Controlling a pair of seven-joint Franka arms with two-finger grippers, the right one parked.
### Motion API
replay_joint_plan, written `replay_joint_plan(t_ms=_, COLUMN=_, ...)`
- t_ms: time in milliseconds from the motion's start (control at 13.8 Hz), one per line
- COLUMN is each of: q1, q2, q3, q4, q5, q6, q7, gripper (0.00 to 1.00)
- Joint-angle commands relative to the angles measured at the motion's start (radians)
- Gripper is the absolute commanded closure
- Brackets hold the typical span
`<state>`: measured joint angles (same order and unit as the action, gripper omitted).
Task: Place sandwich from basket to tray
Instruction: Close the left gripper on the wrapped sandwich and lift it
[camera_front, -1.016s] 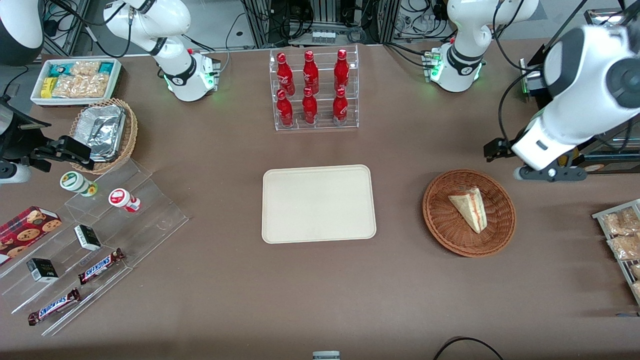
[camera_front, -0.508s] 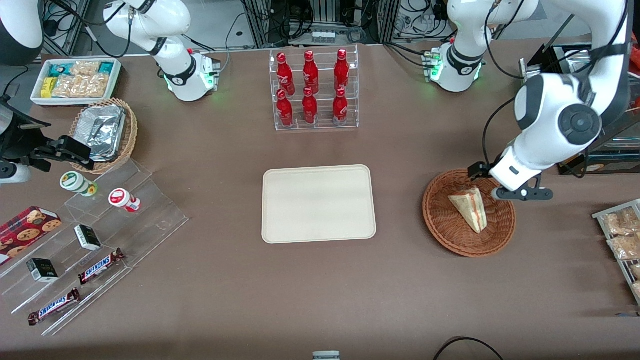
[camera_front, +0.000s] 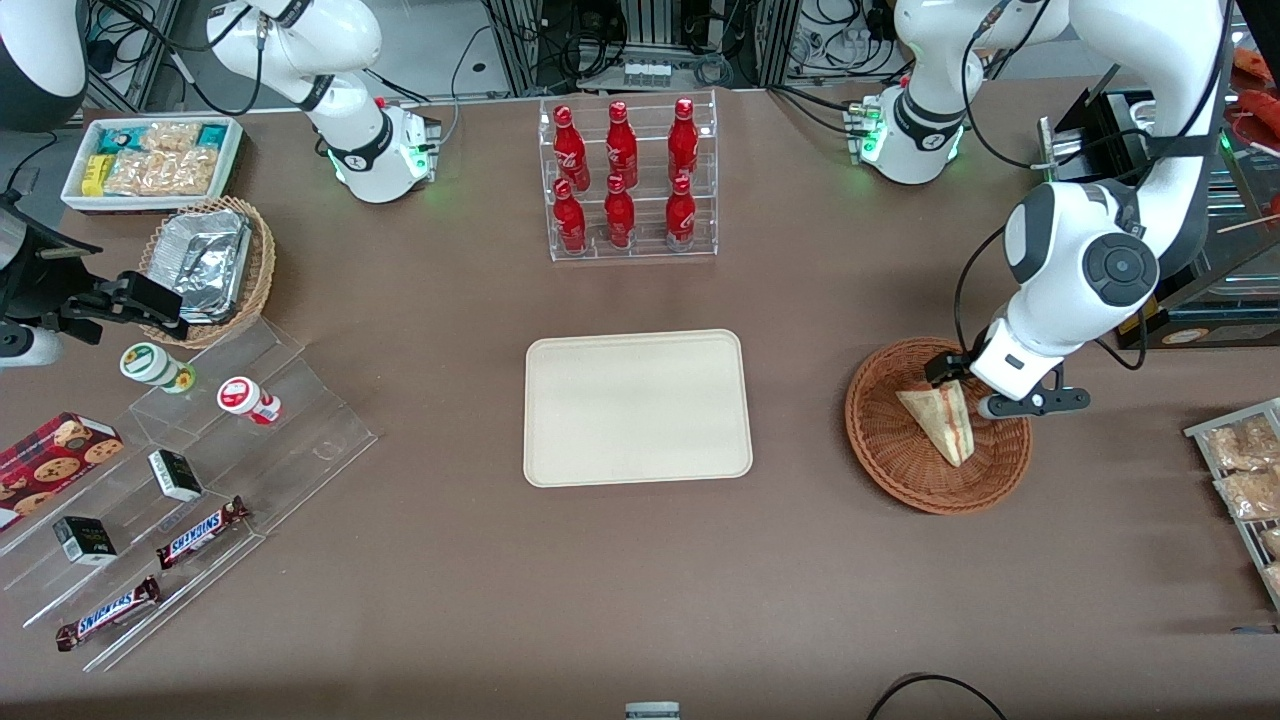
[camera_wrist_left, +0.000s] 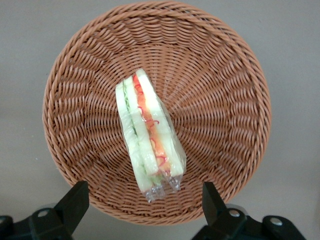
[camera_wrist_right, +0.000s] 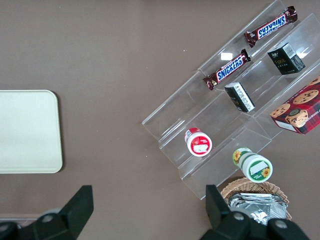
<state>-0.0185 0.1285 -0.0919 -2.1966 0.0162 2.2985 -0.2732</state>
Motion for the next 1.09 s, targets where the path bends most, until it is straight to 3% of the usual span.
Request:
replay_joint_plan(t_ms=0, q1=-0.001, q2=0.014, q3=0.001, q4=-0.012, q5=-0.004, q6=0.067, q7=-0.176, gripper=0.0)
replay_joint_plan(t_ms=218, q1=-0.003, q2=0.043, q3=0.001, q4=-0.037, q5=-0.004, q6=0.169, q7=-0.354, gripper=0.0)
replay_joint_plan(t_ms=871, q1=-0.003, q2=0.129, q3=0.001, q4=-0.046, q5=-0.004, q6=0.219, q7=-0.385, gripper=0.01)
replay_joint_plan(t_ms=944, q1=-0.003, q2=0.129, q3=0.001, q4=-0.046, q5=-0.004, q6=0.22, q7=-0.383, gripper=0.26)
replay_joint_plan(t_ms=1016, q1=-0.003, q2=0.128, q3=0.001, q4=-0.048, q5=-0.004, q6=0.217, q7=-0.382, gripper=0.68)
